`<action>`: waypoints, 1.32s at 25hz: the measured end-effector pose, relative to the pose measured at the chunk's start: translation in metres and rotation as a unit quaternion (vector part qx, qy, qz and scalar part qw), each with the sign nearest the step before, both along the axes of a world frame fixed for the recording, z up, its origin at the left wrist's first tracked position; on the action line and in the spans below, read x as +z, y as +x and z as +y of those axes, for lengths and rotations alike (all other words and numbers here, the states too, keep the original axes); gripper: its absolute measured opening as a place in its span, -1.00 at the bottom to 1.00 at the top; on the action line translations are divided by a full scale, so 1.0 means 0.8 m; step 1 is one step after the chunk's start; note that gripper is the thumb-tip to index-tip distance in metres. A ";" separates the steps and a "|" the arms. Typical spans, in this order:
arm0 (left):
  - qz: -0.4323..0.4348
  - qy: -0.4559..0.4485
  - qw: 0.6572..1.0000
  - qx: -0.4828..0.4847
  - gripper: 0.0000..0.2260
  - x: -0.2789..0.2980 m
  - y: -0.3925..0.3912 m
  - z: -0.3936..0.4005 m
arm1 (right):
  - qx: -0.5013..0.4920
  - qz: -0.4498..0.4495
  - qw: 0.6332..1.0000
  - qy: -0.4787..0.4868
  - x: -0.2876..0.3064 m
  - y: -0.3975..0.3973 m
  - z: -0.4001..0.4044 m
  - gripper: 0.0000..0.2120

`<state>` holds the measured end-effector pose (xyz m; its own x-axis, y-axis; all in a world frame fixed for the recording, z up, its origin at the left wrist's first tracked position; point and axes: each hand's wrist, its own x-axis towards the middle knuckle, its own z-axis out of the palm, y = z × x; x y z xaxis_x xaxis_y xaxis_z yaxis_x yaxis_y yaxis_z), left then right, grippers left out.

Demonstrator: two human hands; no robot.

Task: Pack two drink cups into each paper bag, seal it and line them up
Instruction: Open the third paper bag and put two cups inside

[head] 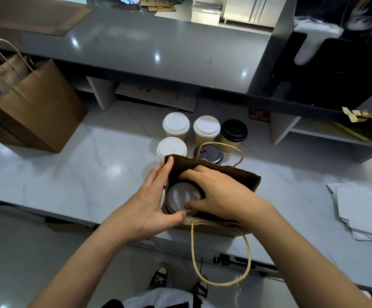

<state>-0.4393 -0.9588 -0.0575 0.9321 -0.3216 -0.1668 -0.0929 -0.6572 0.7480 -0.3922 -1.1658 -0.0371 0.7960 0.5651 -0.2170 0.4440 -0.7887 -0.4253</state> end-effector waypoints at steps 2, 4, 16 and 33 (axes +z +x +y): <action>0.002 -0.002 1.000 -0.002 0.02 0.000 0.000 0.000 | -0.020 0.001 0.999 0.027 0.011 -0.005 -0.015 -0.43; 0.002 -0.004 1.000 -0.003 0.02 -0.001 0.000 0.000 | -0.044 -0.006 0.997 0.056 0.022 -0.011 -0.032 -0.52; 0.001 -0.006 1.000 -0.002 -0.02 0.003 0.000 0.000 | -0.192 -0.066 0.952 0.229 0.063 -0.019 -0.128 -0.90; 0.002 -0.016 1.000 0.018 -0.03 0.006 -0.011 -0.011 | -0.312 -0.099 0.933 0.147 -0.033 0.108 -0.135 -0.85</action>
